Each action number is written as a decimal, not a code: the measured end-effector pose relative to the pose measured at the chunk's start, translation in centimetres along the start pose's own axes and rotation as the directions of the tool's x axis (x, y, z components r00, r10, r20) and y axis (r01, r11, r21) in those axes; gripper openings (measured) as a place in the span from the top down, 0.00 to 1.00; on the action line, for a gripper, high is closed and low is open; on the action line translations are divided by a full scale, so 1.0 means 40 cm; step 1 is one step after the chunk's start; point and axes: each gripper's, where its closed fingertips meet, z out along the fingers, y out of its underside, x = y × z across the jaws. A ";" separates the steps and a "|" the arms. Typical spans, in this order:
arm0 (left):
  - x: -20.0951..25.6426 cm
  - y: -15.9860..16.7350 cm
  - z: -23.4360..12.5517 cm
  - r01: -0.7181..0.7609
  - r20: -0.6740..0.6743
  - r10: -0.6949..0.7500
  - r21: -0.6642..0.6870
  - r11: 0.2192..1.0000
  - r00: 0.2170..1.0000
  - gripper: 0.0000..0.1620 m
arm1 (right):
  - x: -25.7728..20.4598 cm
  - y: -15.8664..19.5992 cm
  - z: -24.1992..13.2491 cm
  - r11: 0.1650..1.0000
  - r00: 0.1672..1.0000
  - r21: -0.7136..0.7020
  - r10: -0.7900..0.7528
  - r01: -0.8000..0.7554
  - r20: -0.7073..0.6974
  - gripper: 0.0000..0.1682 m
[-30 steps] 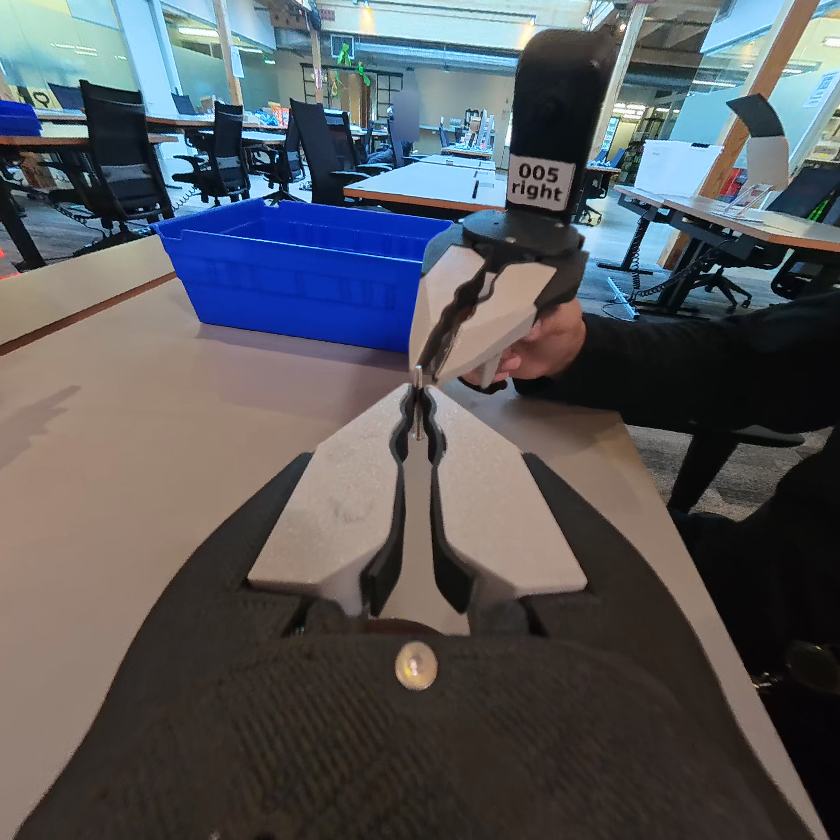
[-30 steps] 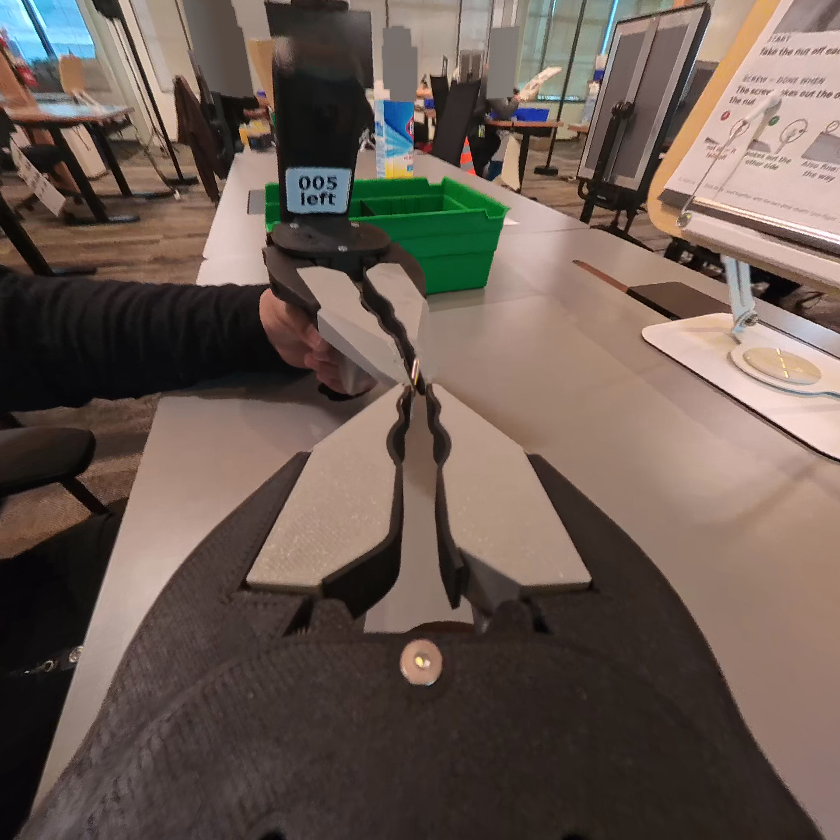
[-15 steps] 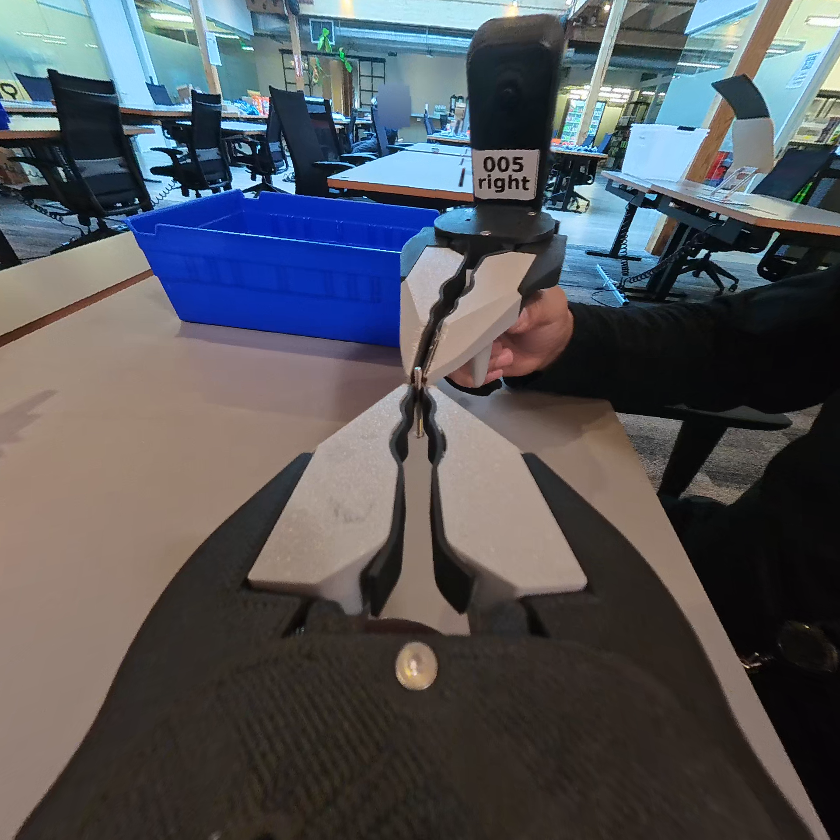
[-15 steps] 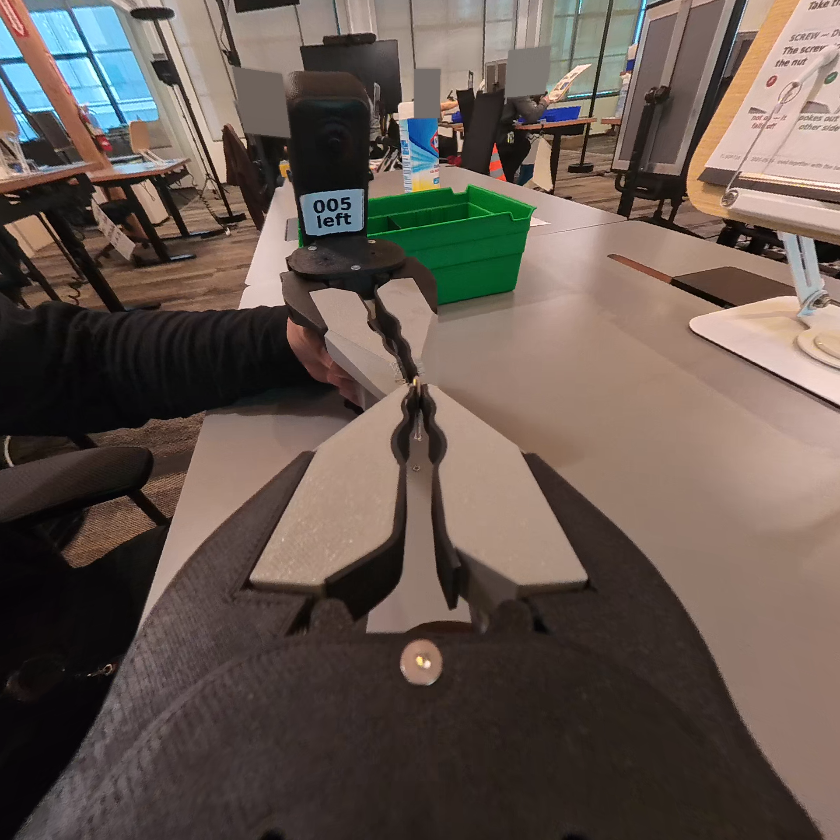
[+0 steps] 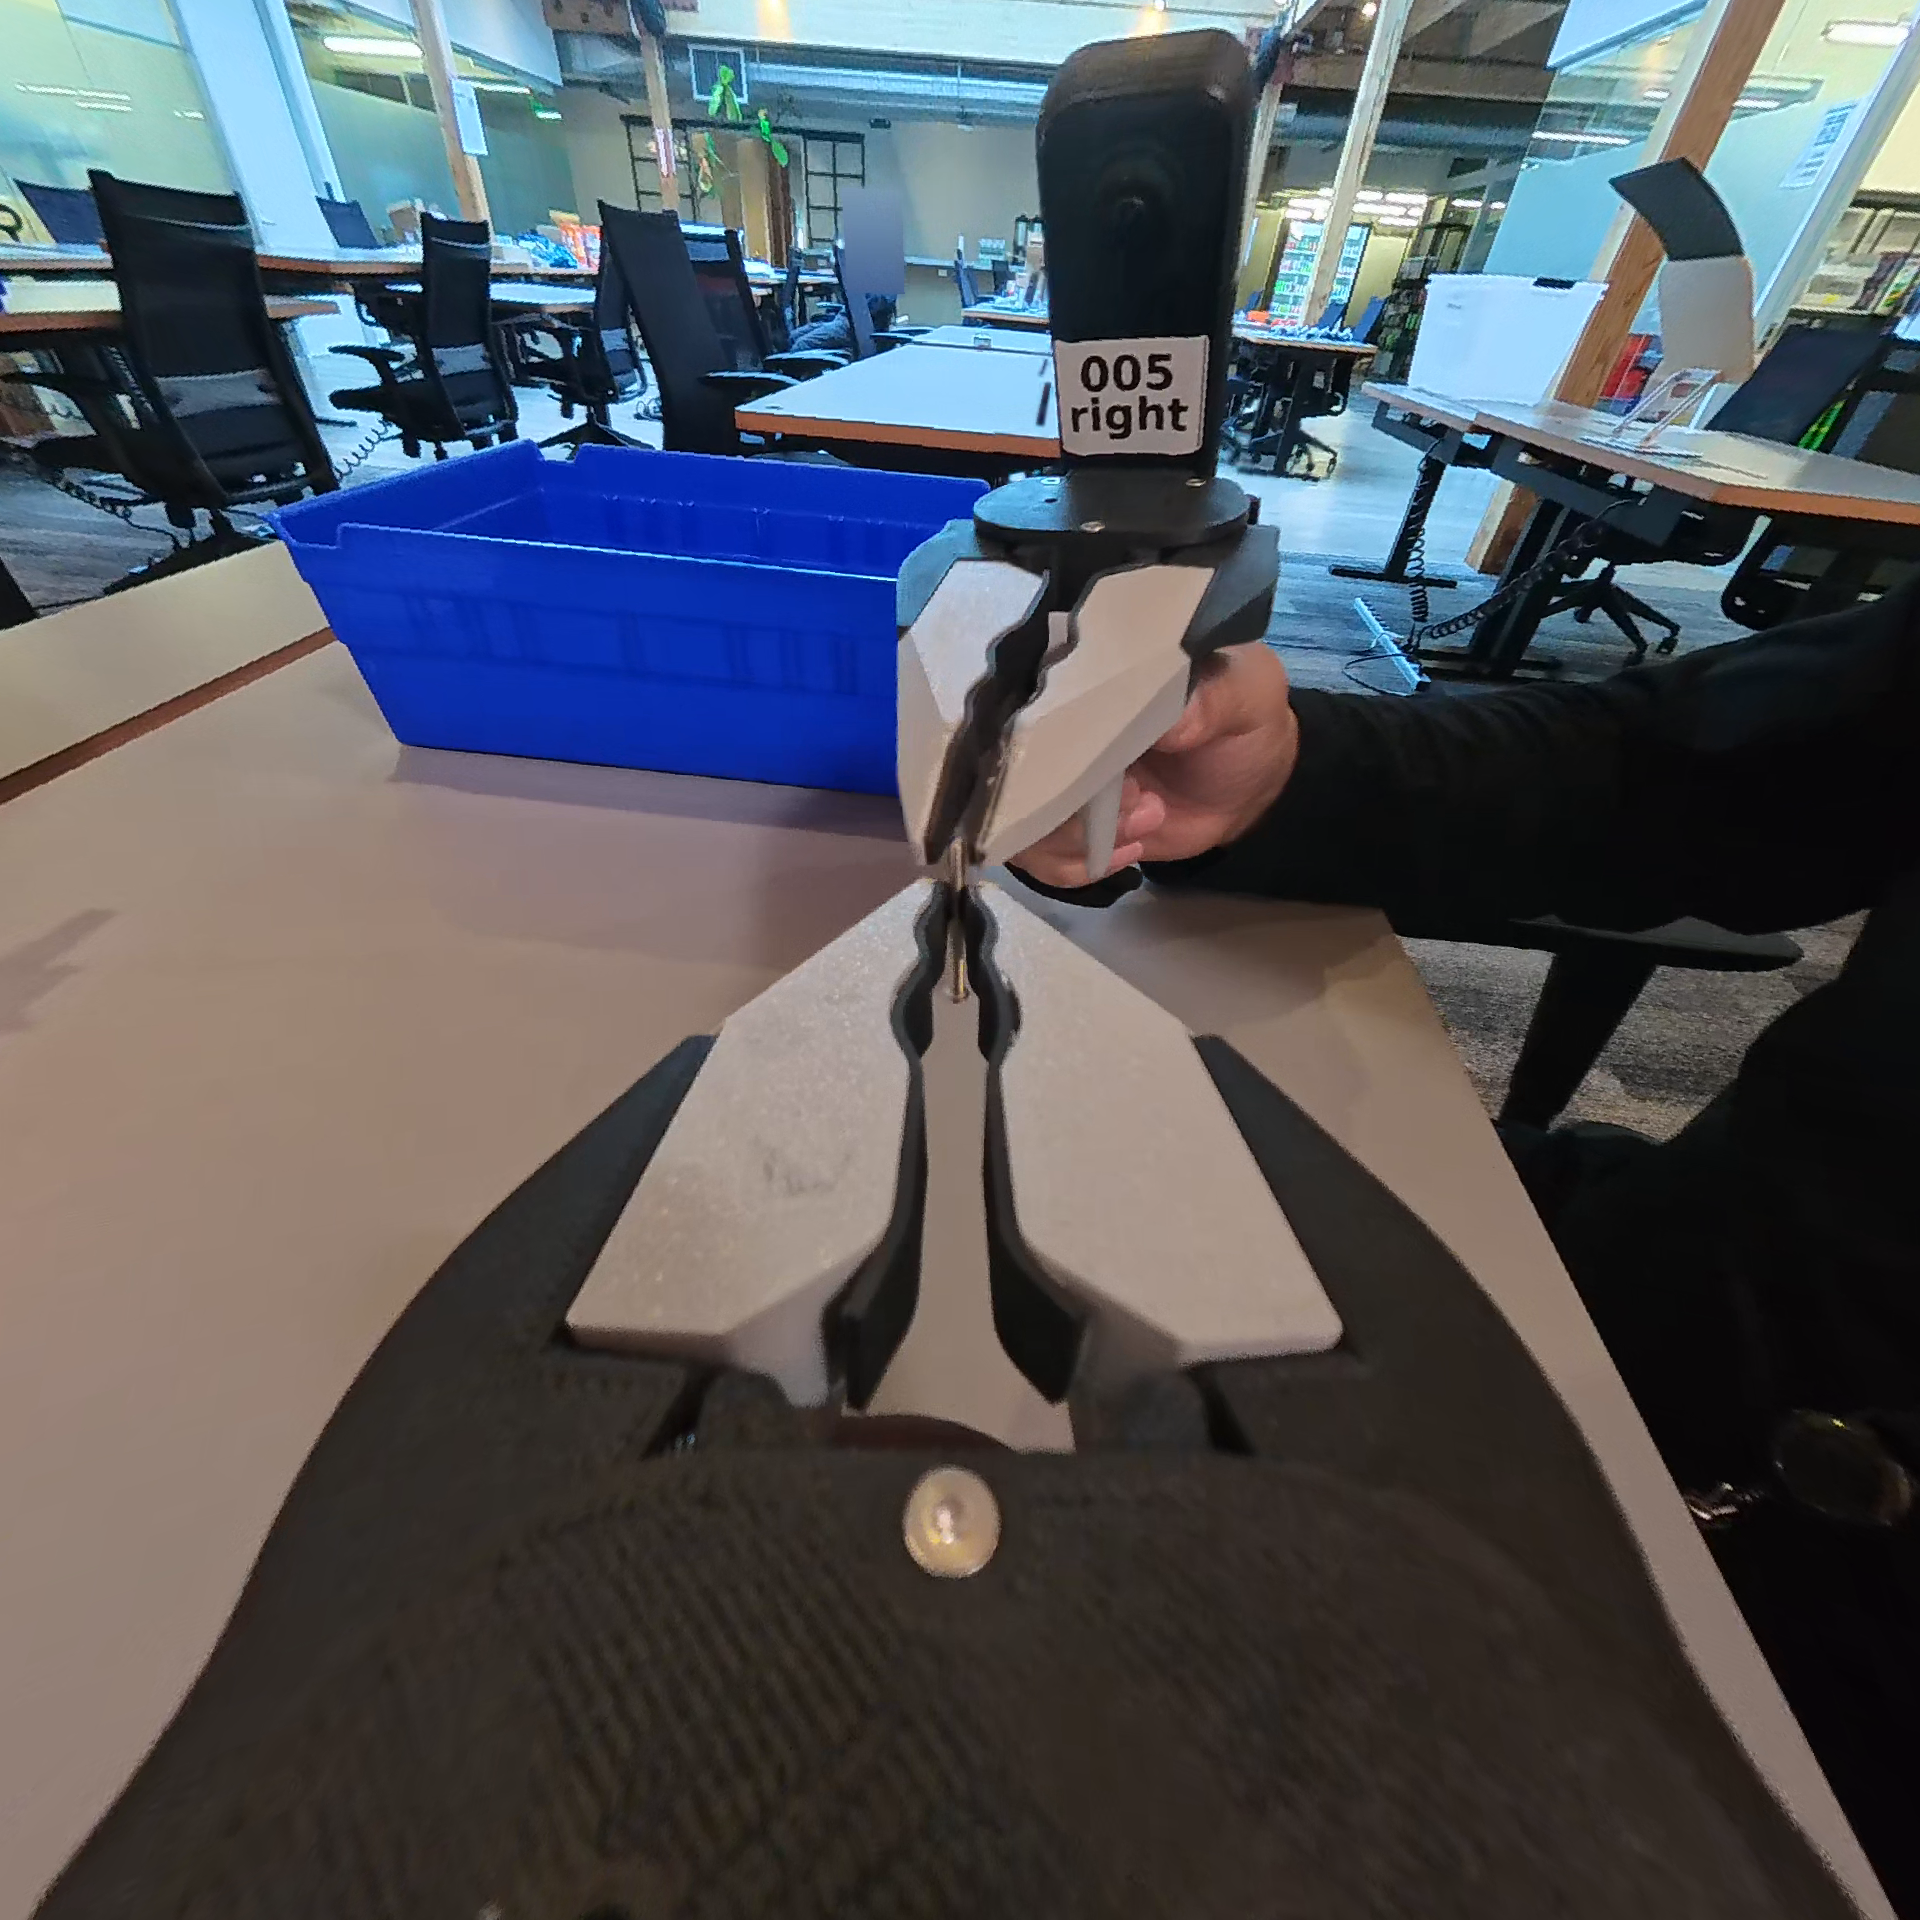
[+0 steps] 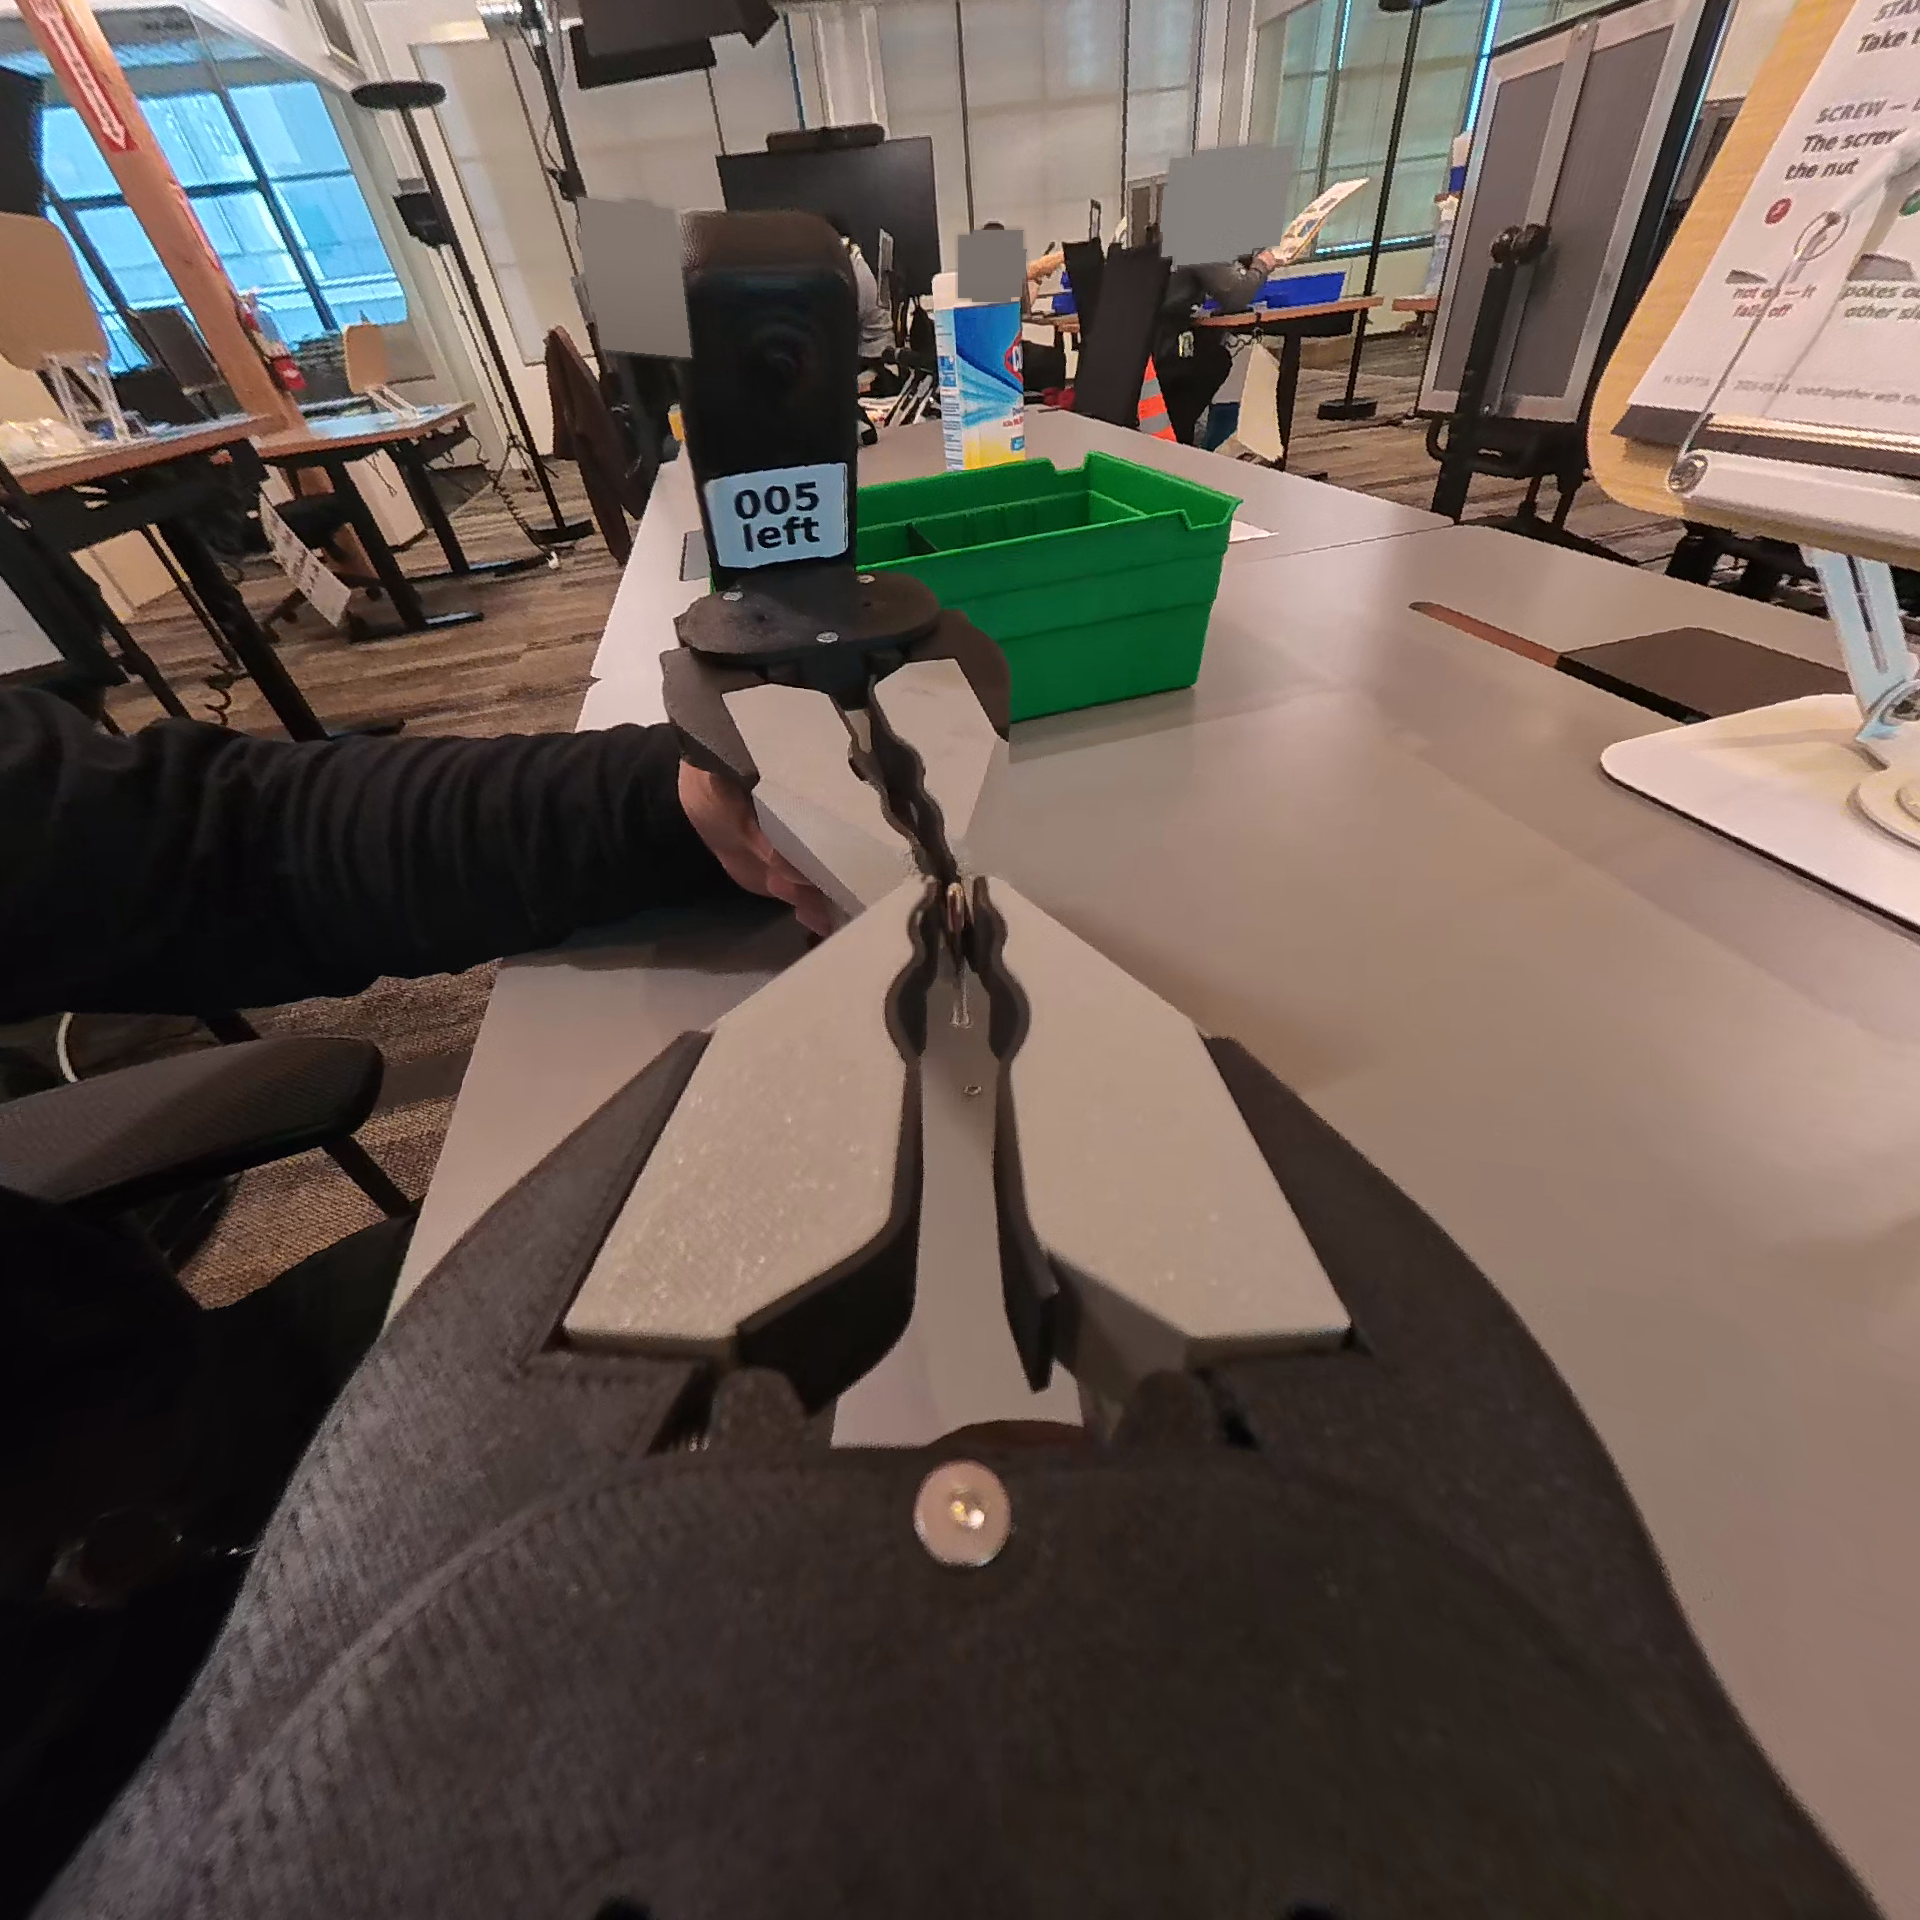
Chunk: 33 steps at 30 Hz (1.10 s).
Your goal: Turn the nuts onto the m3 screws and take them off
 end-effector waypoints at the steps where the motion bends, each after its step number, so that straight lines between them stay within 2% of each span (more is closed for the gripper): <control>1: 0.001 0.000 0.001 -0.003 0.000 0.003 0.000 1.000 1.000 1.00 | -0.002 0.002 0.001 1.000 1.000 -0.002 0.001 -0.001 0.005 0.99; 15: 0.006 -0.010 0.000 0.031 -0.021 -0.031 0.031 0.999 0.999 1.00 | -0.004 -0.009 -0.001 1.000 1.000 0.013 -0.011 0.011 -0.005 1.00; 20: 0.006 0.010 0.008 0.031 -0.020 -0.031 -0.009 0.999 0.999 1.00 | 0.001 -0.028 -0.012 0.998 1.000 0.057 0.008 -0.007 -0.006 1.00; 33: 0.005 0.018 0.012 0.024 -0.015 -0.024 -0.024 0.999 1.000 1.00 | -0.002 -0.023 -0.009 0.999 1.000 0.045 0.007 -0.007 -0.001 1.00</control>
